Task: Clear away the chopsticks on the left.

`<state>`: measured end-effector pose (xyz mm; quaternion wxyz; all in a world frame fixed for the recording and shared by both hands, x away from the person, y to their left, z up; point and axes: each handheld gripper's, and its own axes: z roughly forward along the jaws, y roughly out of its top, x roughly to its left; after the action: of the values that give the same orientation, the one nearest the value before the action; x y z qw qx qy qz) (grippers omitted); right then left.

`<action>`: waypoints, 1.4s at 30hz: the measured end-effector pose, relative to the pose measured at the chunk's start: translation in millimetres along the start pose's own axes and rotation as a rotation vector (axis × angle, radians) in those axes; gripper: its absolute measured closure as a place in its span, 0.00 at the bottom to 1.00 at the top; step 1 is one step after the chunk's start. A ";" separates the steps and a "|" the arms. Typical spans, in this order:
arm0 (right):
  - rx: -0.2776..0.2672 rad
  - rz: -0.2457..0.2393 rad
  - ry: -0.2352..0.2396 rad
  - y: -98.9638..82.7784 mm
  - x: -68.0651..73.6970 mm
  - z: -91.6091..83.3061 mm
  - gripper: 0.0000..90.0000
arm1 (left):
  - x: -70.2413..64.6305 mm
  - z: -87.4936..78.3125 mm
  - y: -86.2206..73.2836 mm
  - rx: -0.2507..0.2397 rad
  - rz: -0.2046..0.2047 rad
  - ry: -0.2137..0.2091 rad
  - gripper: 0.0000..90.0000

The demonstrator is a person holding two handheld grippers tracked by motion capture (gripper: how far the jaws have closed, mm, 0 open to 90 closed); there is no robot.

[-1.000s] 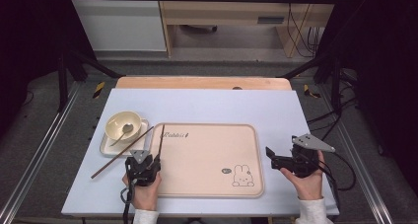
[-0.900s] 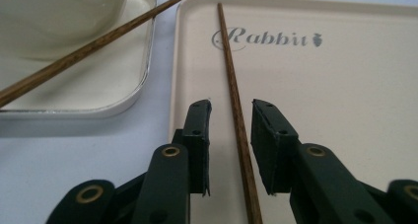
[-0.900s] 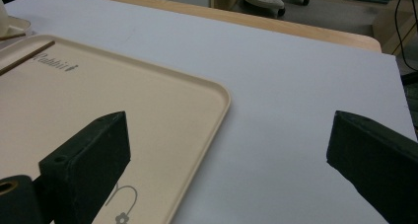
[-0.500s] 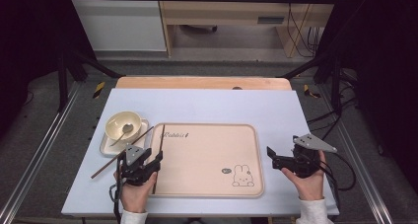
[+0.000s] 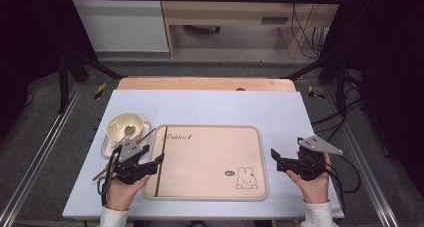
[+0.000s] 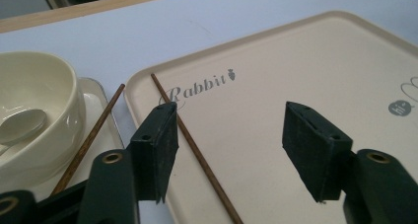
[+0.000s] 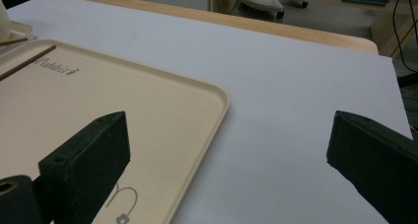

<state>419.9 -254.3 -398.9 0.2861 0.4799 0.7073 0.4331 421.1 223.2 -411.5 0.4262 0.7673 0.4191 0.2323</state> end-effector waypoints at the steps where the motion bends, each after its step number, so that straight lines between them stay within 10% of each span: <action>1: 0.000 0.000 0.000 0.0 0.0 0.0 0.03 | 2.3 -1.5 -0.1 -0.002 0.006 -0.016 0.41; 13: -0.001 0.005 -0.003 0.0 -1.5 -2.3 0.03 | 22.2 -13.8 -19.9 0.068 0.078 -0.017 0.34; 42: 0.025 -0.016 -0.003 -1.8 0.7 4.2 0.03 | 89.7 -29.8 -49.0 0.104 0.013 0.070 0.42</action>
<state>422.3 -252.6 -402.4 0.2845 0.4784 0.7160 0.4214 426.5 326.3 -437.4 0.3694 0.7825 0.4402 0.2395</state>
